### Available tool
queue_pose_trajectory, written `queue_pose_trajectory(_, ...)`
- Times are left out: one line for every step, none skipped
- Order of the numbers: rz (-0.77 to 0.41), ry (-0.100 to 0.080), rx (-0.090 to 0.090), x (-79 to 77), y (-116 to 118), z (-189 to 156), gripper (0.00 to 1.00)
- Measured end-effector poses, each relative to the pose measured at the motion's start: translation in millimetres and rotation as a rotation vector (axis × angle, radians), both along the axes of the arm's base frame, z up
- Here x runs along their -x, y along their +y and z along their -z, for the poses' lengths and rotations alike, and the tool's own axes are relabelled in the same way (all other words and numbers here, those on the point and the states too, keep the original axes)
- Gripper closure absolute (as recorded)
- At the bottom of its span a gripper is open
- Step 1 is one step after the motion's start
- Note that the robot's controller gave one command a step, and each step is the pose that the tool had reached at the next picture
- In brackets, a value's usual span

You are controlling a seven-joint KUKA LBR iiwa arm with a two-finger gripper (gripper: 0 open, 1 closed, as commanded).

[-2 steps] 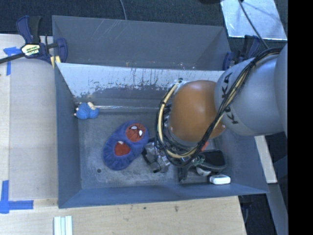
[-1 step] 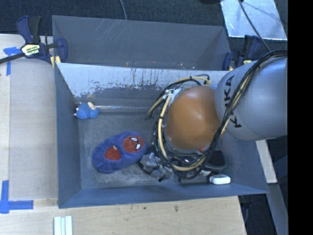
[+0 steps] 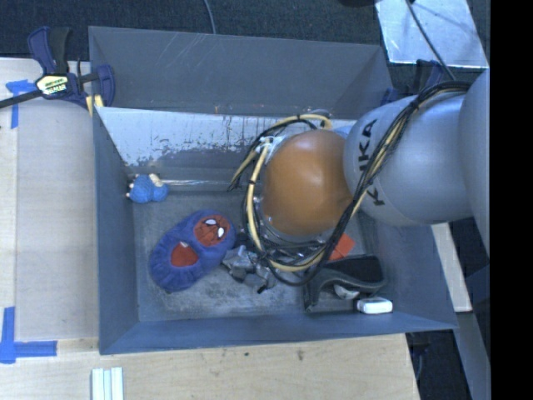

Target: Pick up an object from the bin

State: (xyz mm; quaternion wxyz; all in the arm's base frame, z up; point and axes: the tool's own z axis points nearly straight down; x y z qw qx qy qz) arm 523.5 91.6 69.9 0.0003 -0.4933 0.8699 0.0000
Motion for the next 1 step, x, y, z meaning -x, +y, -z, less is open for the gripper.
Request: queue_pose_trajectory(0.011, -0.011, -0.003, -9.7, 18.6, -113.6, 1.0)
